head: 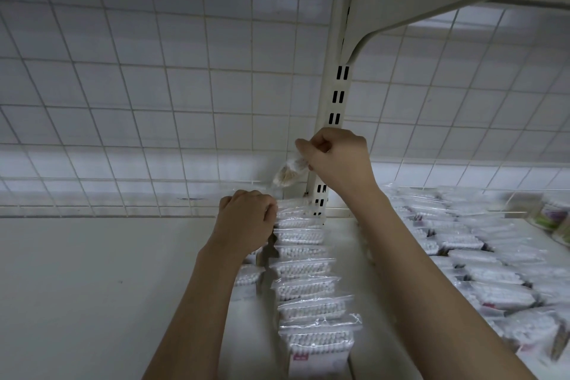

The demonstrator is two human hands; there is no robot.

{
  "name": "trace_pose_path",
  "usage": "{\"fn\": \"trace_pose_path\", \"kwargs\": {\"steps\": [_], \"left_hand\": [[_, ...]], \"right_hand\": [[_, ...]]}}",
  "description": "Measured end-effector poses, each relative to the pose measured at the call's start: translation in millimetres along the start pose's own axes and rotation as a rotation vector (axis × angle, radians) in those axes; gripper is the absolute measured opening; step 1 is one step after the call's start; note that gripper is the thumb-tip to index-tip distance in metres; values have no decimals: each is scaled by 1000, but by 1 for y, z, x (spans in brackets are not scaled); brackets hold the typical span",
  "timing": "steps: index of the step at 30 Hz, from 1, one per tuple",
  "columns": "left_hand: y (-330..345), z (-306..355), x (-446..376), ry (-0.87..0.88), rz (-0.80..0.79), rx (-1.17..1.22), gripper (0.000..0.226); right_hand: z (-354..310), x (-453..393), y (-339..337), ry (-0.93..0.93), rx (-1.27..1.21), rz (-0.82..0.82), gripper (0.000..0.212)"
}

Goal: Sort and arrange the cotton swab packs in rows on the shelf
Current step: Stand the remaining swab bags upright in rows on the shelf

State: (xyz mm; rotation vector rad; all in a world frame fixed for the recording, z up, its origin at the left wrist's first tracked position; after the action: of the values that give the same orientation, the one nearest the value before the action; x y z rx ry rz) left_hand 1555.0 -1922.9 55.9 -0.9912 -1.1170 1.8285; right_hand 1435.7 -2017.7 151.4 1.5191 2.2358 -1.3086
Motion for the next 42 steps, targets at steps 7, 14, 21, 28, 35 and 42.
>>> {"fn": "trace_pose_path", "kwargs": {"steps": [7,14,21,28,35,42], "left_hand": [[0,0,2,-4,19,11,27],[0,0,2,-7,3,3,28],[0,-1,2,-8,9,21,27],[-1,0,1,0,-1,19,29],[-2,0,1,3,16,22,25],[-4,1,2,18,24,37,27]], "right_hand": [[6,-1,-5,-62,93,-227,16],[6,-10,0,-98,270,-257,29],[7,-17,17,-237,485,-193,28],[12,-12,43,-313,686,-288,31],[12,-15,49,-345,695,-280,30],[30,-1,66,-321,635,-434,26]]}}
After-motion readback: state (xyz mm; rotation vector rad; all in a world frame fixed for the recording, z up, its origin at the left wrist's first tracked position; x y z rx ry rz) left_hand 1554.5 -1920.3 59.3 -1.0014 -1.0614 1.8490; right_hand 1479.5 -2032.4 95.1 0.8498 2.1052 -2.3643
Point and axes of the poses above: each hand's wrist, its own x-axis away from the middle knuckle, its own y-axis out of the palm, z = x × y, the point moved 2 cm from there along -x, towards the middle knuckle, and after that the axes turned 4 degrees about -z, right-handed, at the moved point
